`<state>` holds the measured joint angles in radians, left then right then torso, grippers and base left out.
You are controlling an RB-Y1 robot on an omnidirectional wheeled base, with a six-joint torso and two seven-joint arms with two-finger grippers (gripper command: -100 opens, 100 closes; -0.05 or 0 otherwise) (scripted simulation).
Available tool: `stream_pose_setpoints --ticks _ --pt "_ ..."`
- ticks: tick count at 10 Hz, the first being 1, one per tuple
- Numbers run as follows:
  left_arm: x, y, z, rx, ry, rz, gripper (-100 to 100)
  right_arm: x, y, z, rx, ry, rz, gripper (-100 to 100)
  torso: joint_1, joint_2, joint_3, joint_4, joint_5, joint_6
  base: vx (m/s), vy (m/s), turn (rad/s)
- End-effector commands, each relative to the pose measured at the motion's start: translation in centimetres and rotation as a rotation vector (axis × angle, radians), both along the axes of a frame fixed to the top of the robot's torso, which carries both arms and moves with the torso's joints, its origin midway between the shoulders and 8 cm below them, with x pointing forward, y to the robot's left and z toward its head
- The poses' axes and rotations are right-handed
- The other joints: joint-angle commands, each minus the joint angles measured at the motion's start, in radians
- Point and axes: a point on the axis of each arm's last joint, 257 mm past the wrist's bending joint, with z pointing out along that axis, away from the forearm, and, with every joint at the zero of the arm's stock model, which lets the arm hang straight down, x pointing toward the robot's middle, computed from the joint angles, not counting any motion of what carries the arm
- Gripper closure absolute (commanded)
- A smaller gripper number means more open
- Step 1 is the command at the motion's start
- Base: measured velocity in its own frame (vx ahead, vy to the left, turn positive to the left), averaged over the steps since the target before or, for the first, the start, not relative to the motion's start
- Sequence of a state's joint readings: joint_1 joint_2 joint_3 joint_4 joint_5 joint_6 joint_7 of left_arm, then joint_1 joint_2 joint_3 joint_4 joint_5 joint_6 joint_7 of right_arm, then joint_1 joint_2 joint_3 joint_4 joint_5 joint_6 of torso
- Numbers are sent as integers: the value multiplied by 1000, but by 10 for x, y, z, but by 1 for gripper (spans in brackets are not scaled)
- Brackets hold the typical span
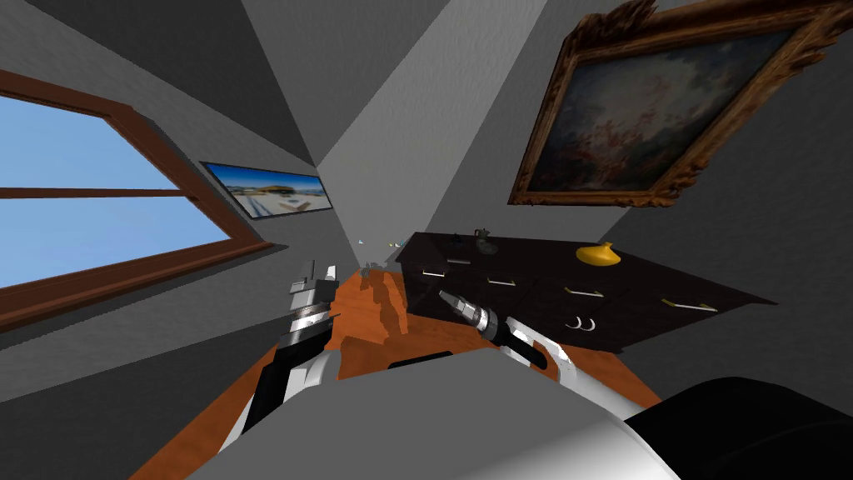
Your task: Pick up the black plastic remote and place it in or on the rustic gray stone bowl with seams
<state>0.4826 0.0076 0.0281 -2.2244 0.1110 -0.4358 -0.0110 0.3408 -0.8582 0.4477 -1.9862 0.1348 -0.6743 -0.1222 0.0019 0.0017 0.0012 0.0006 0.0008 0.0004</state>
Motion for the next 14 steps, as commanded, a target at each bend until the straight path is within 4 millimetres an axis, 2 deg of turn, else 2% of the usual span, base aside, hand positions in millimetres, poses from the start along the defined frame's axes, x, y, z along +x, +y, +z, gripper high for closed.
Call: stream_pose_setpoints --ticks 1,2,3,4,5,6,8,9,10,11,12,13,14 --pt "0 0 0 0 0 0 0 -10 -7 -26 -69 23 35 -100 0 0 0 0 0 0 -27 77 139" --pt "0 0 0 0 0 0 0 -10 -18 -39 -115 41 34 -100 2 0 0 0 0 -1 -29 81 78" --pt "0 0 0 0 0 0 0 -19 -21 -57 -172 57 69 -100 2 0 0 0 0 0 -35 105 164" --pt "0 0 0 0 0 0 0 -18 -35 -71 -215 78 60 -100 4 0 0 0 1 -1 -23 92 72" --pt "0 0 0 0 0 0 0 -18 -37 -73 -228 80 64 -100 3 0 0 0 1 0 -2 40 -21" --pt "0 0 0 0 0 0 0 -27 -47 -95 -292 103 89 -100 0 -1 -1 0 0 0 -6 82 163" --pt "0 0 0 0 0 0 0 -28 -62 -103 -341 116 91 -100 2 -1 -1 0 0 0 -3 56 48" --pt "0 0 0 0 0 0 0 -38 -77 -124 -412 140 116 -100 0 -2 -1 0 0 0 6 71 187" --pt "0 0 0 0 0 0 0 -38 -89 -130 -448 151 115 -100 1 -2 -1 0 0 -1 14 73 106" --pt "0 0 0 0 0 0 0 -39 -91 -130 -455 152 117 -100 2 -2 -1 -1 0 0 10 38 -19" --pt "0 0 0 0 0 0 0 -49 -111 -151 -529 178 138 -100 0 -2 -1 0 0 0 18 80 192" --pt "0 0 0 0 0 0 0 -50 -124 -153 -569 186 141 -100 2 -3 -1 -1 0 -1 20 71 106" --pt "0 0 0 0 0 0 0 -50 -124 -153 -569 186 141 -100 2 -3 -2 -1 0 0 10 33 -5"
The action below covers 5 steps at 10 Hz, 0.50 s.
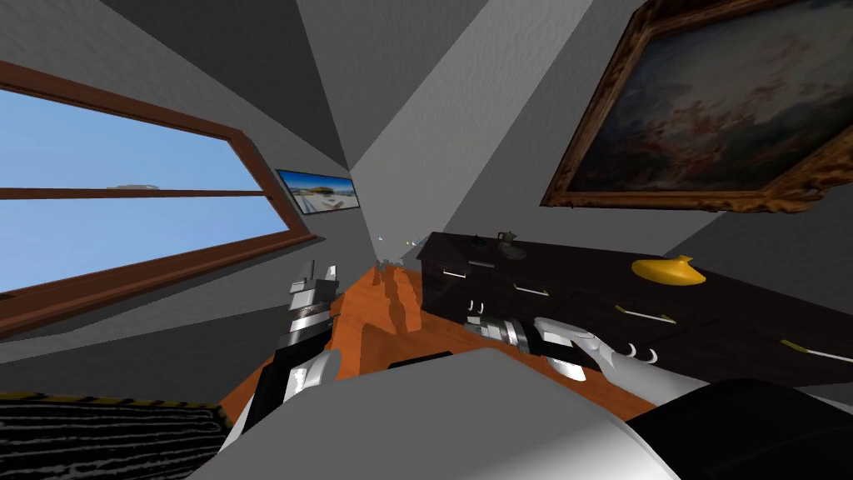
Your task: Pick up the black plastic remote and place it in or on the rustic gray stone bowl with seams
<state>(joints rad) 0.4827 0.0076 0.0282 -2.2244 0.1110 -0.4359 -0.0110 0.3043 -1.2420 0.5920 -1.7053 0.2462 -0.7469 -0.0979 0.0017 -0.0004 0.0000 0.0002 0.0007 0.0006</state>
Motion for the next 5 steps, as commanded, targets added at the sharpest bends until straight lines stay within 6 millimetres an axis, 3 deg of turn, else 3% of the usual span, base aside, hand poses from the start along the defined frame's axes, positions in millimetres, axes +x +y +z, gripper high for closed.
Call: stream_pose_setpoints --ticks 1,2,3,4,5 --pt "0 0 0 0 0 0 0 -11 -26 -16 -82 26 30 -100 0 0 0 0 0 0 22 77 184" --pt "0 0 0 0 0 0 0 -11 -41 -20 -120 35 26 -100 2 -1 0 0 0 -1 33 72 115" --pt "0 0 0 0 0 0 0 -23 -65 -35 -191 62 44 -100 2 -1 -1 0 0 0 59 64 217" --pt "0 0 0 0 0 0 0 -23 -79 -34 -228 67 50 -100 2 -3 -2 -1 0 -1 50 55 122" --pt "0 0 0 0 0 0 0 -36 -102 -45 -292 93 71 -100 1 -3 -2 -1 0 0 58 71 221"
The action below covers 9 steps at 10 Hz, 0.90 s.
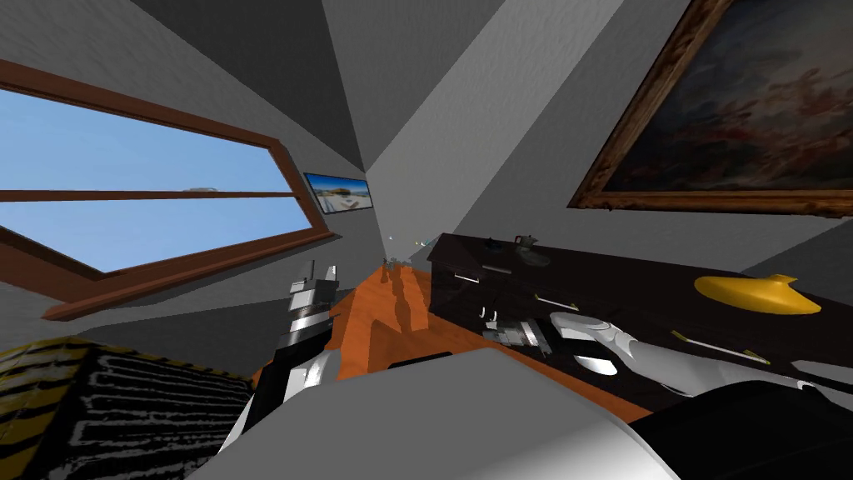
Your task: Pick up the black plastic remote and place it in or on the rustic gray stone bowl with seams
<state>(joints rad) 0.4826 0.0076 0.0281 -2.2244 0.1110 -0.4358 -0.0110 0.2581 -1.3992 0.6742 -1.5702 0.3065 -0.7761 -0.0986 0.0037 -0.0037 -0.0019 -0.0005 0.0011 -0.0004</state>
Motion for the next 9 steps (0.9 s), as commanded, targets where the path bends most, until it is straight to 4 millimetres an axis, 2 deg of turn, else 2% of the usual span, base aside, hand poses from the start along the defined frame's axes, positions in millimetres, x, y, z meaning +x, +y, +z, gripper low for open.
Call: stream_pose_setpoints --ticks 1,2,3,4,5,6,7,9 --pt "0 0 0 0 0 0 0 -13 -30 -5 -74 20 15 -100 0 0 0 0 0 0 49 61 108" --pt "0 0 0 0 0 0 0 -27 -56 -15 -140 49 28 -100 0 1 0 0 0 1 48 71 184" --pt "0 0 0 0 0 0 0 -27 -68 -10 -173 52 36 -100 0 1 1 0 0 0 35 46 107" --pt "0 0 0 0 0 0 0 -41 -94 -16 -237 81 52 -100 -1 2 1 0 0 1 46 48 185" --pt "0 0 0 0 0 0 0 -41 -105 -12 -264 84 56 -100 -1 1 1 0 0 0 46 33 109" --pt "0 0 0 0 0 0 0 -55 -133 -12 -333 114 77 -100 -2 2 1 0 0 1 62 27 177" --pt "0 0 0 0 0 0 0 -54 -140 -10 -349 116 75 -100 -2 1 0 0 0 0 51 21 125" --pt "0 0 0 0 0 0 0 -81 -198 -2 -487 175 108 -100 -2 1 1 0 0 0 58 36 244"
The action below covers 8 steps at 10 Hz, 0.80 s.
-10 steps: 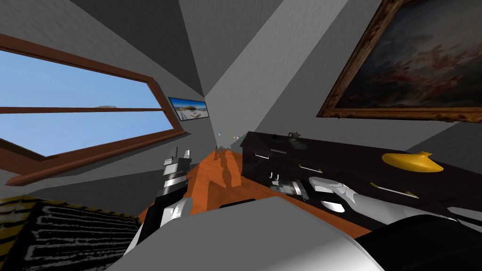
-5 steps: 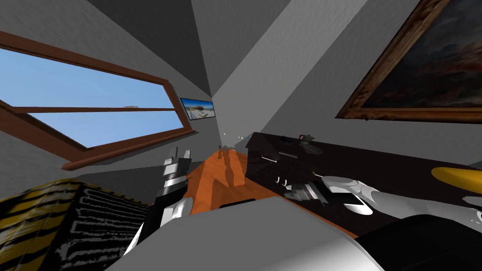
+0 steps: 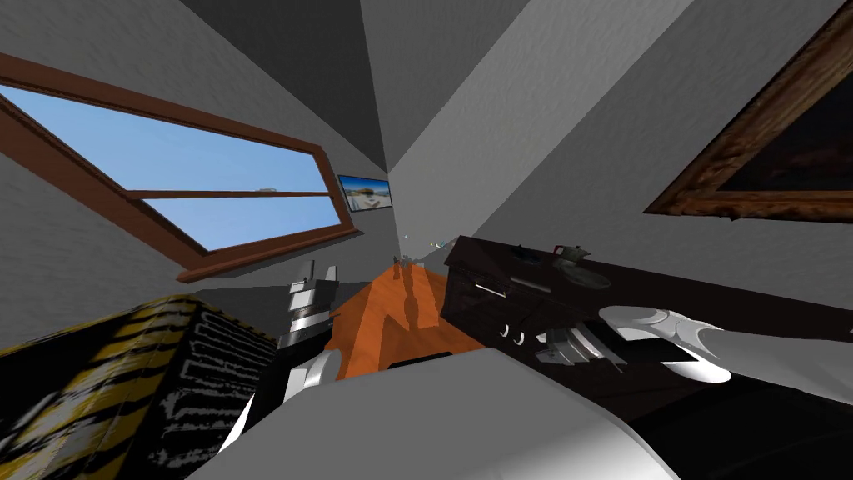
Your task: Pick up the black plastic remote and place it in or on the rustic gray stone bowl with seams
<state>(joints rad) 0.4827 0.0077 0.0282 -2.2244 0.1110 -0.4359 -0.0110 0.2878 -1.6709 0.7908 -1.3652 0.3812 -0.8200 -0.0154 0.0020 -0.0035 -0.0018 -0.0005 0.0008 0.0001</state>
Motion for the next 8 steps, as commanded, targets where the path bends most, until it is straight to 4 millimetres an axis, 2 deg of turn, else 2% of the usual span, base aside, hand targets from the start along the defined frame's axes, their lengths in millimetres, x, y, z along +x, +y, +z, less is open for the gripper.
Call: stream_pose_setpoints --ticks 1,2,3,5,6,8 --pt "0 0 0 0 0 0 0 -4 -21 7 -55 17 16 -100 0 0 0 0 0 0 58 16 96" --pt "0 0 0 0 0 0 0 -16 -47 15 -118 44 30 -100 -1 0 0 0 0 1 55 10 160" --pt "0 0 0 0 0 0 0 -15 -49 16 -123 44 31 -100 -1 1 0 0 0 0 42 0 108" --pt "0 0 0 0 0 0 0 -35 -96 34 -235 89 58 -100 -3 1 0 0 -1 0 75 -28 207" --pt "0 0 0 0 0 0 0 -35 -98 36 -241 90 60 -100 -4 -1 -1 0 -1 0 74 -45 104" --pt "0 0 0 0 0 0 0 -48 -136 56 -337 121 86 -100 -4 -1 -1 0 -1 0 93 -54 221"
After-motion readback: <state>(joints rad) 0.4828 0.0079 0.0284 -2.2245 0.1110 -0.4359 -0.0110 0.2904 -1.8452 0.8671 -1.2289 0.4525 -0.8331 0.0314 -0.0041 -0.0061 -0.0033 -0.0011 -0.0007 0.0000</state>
